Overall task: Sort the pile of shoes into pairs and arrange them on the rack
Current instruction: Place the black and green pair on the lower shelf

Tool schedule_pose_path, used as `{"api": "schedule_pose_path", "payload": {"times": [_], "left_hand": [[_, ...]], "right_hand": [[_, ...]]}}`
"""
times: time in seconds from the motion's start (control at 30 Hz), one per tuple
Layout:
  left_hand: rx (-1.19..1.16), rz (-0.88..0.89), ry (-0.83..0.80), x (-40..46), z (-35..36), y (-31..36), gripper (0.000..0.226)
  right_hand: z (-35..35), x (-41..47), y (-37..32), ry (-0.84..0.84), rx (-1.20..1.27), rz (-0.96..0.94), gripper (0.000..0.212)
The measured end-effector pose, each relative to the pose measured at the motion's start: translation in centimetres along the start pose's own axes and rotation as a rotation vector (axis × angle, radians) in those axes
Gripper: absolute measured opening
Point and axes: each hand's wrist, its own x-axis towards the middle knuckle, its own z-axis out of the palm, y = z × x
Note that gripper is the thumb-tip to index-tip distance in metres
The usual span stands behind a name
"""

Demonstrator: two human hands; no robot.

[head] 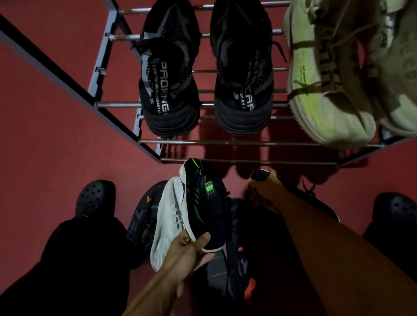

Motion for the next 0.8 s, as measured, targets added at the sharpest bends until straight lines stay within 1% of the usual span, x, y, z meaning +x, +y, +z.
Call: {"api": "schedule_pose_path", "payload": {"times": [0.07,0.13,0.2,0.23,0.27,0.3,0.33,0.37,0.47,0.5,0.57,0.63,0.7,0.73,0.77,0.8], "left_hand": [[-0.004,0.0,0.01,-0.2,0.3,0.1,0.024],[-0.014,-0.003,0.023,-0.3,0.6,0.3,0.022],[-0.021,-0.017,0.036,-0.5,0.9,0.4,0.022],[-0.028,-0.022,0.044,-0.5,1.0,0.4,0.022],[-0.036,-0.024,0.053,-0.5,1.0,0.4,0.023],[-0.045,-0.024,0.06,-0.5,0.9,0.5,0.023],[-0.051,-0.026,0.066,-0.6,1.0,0.7,0.023],[-0.048,-0.03,0.073,-0.7,1.0,1.0,0.023],[-0.05,-0.045,0.073,-1.0,1.3,1.8,0.026],[-0.053,-0.046,0.074,-1.4,1.3,2.0,0.028],[-0.064,-0.053,0.06,-2.7,1.6,2.3,0.029],[-0.09,-0.063,0.034,-4.6,1.9,2.4,0.025],[-0.14,-0.101,-0.009,-6.8,2.4,2.2,0.022],[-0.178,-0.137,-0.043,-7.9,2.8,2.1,0.024],[-0.208,-0.173,-0.09,-9.0,3.3,2.1,0.028],[-0.233,-0.204,-0.138,-10.1,3.8,2.2,0.034]], "right_hand": [[0.0,-0.4,0.5,-0.049,0.026,0.036,0.022],[0.3,-0.7,1.2,-0.085,-0.052,0.014,0.028],[0.6,-0.6,1.4,-0.024,-0.132,-0.088,0.035],[0.6,-0.7,1.2,0.029,-0.169,-0.119,0.034],[0.6,-1.1,1.1,0.078,-0.233,-0.13,0.044],[0.8,-1.4,1.1,0.121,-0.3,-0.122,0.064],[0.8,-1.9,1.3,0.142,-0.32,-0.098,0.074],[1.1,-2.4,1.6,0.135,-0.297,-0.085,0.072],[1.7,-5.1,2.6,0.104,-0.106,-0.089,0.042],[1.6,-6.6,2.8,0.109,-0.061,-0.103,0.036],[0.9,-9.6,3.3,0.123,-0.062,-0.164,0.039],[0.3,-13.1,3.3,0.115,-0.07,-0.219,0.045],[-0.4,-16.2,3.0,0.15,0.075,-0.185,0.05],[-0.8,-17.7,2.7,0.183,0.181,-0.132,0.047],[-1.3,-19.5,2.6,0.196,0.293,-0.066,0.038],[-1.7,-21.2,2.5,0.166,0.395,0.005,0.026]]}}
